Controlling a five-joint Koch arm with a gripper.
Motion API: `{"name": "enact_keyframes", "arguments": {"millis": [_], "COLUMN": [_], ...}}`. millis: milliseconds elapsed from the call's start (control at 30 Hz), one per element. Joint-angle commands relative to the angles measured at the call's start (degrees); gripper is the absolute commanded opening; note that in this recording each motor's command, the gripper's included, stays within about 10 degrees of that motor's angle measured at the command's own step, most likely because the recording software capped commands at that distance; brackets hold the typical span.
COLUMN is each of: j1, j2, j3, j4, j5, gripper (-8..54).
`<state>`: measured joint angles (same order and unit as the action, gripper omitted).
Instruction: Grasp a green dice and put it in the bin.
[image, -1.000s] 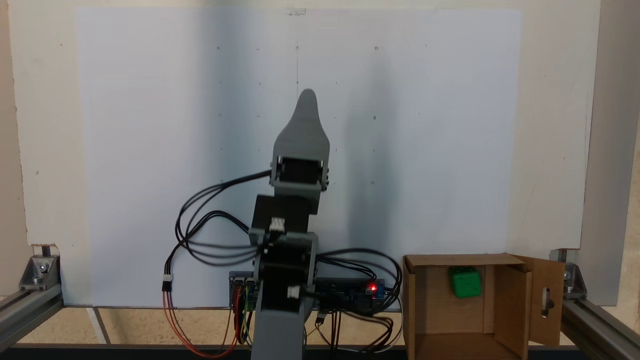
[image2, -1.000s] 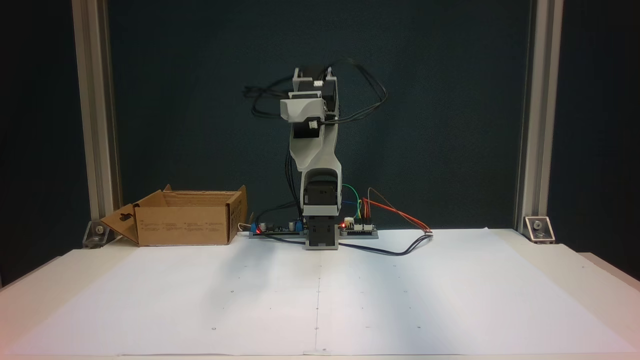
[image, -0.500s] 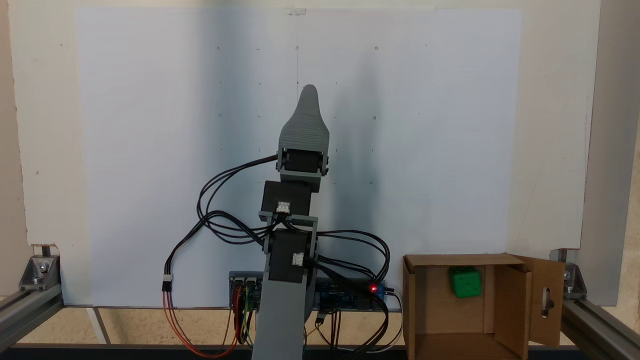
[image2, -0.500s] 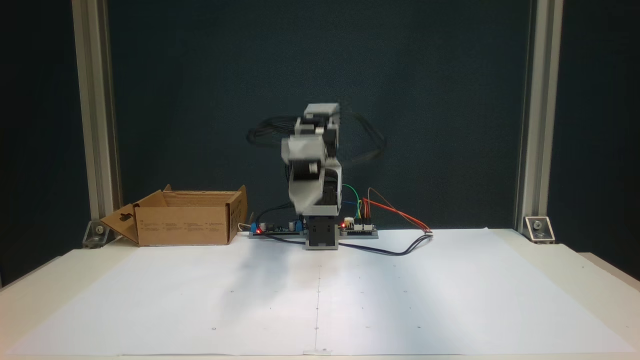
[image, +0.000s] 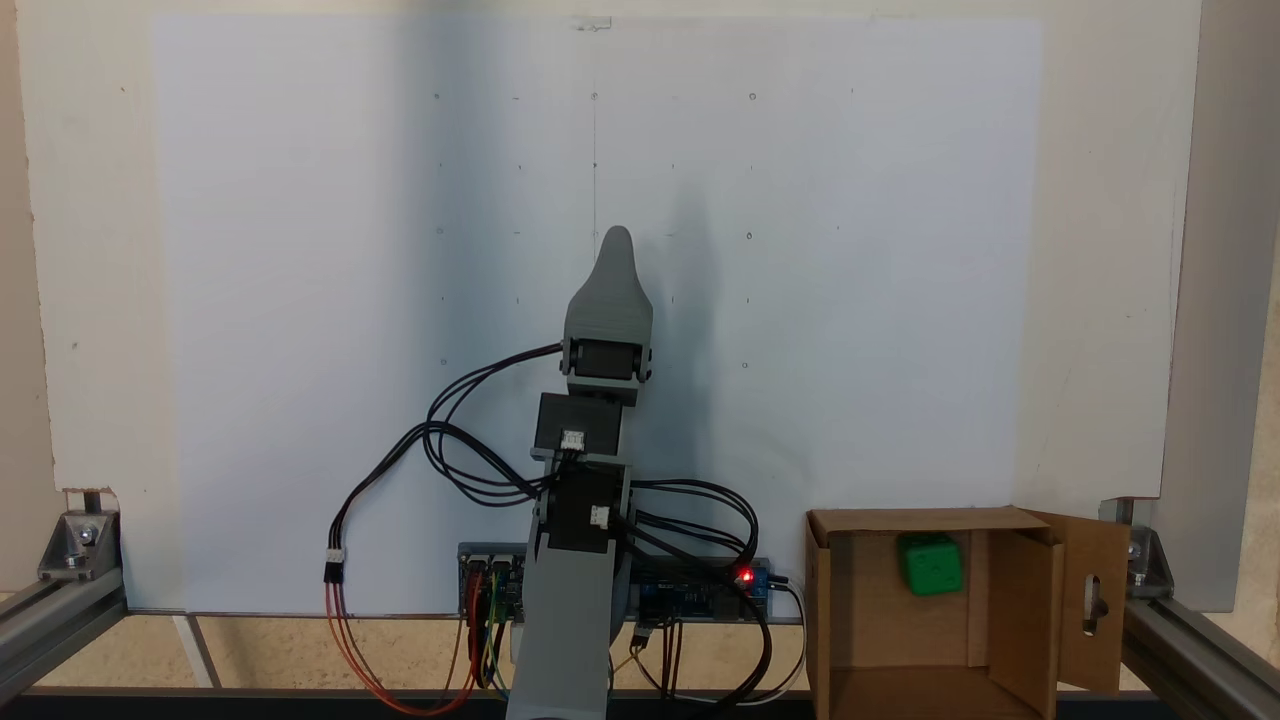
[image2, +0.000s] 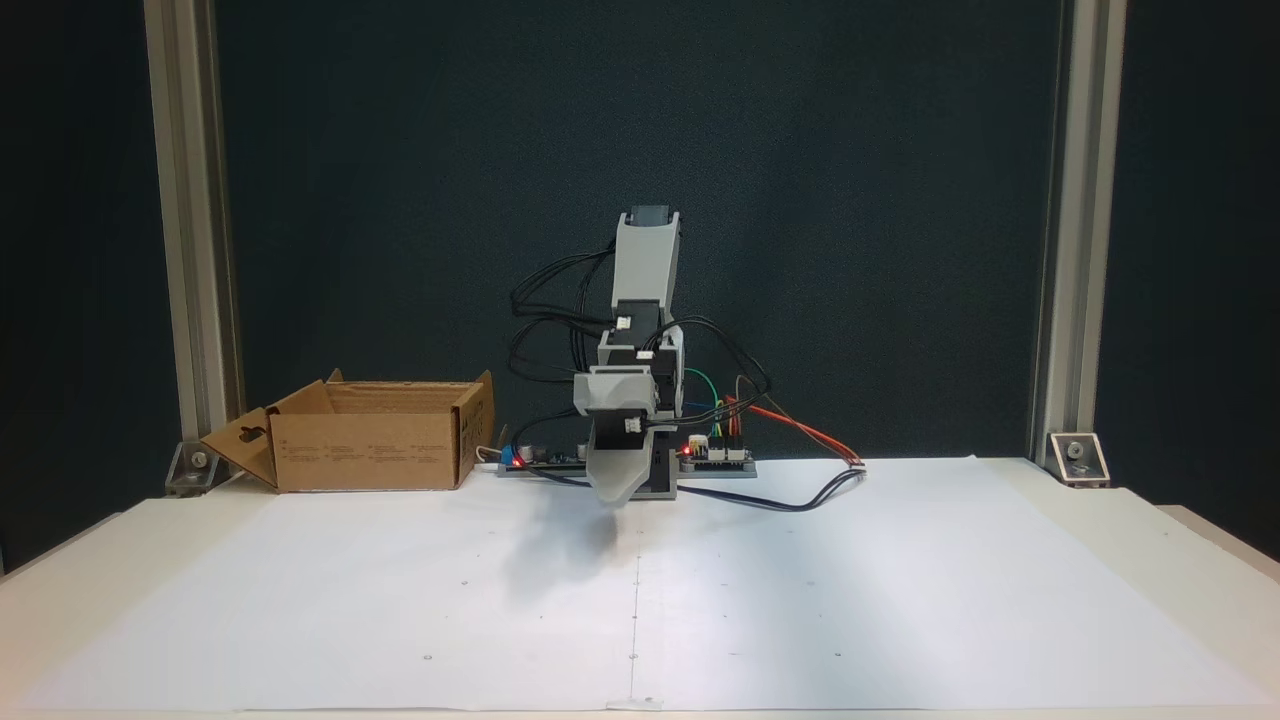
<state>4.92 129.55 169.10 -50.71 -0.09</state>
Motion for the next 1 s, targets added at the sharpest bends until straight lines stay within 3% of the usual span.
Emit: {"name": "enact_keyframes", "arguments": {"millis": [0,533,967], "j1": [0.3,0.5,0.3], "j2": [6.4,6.2,6.2], "j3": [0.7,10.2,10.2], "j4": [-9.5,-45.3,-45.8], "j5": [1.4,1.4,1.5], "gripper": [44.2,44.5,44.6]}}
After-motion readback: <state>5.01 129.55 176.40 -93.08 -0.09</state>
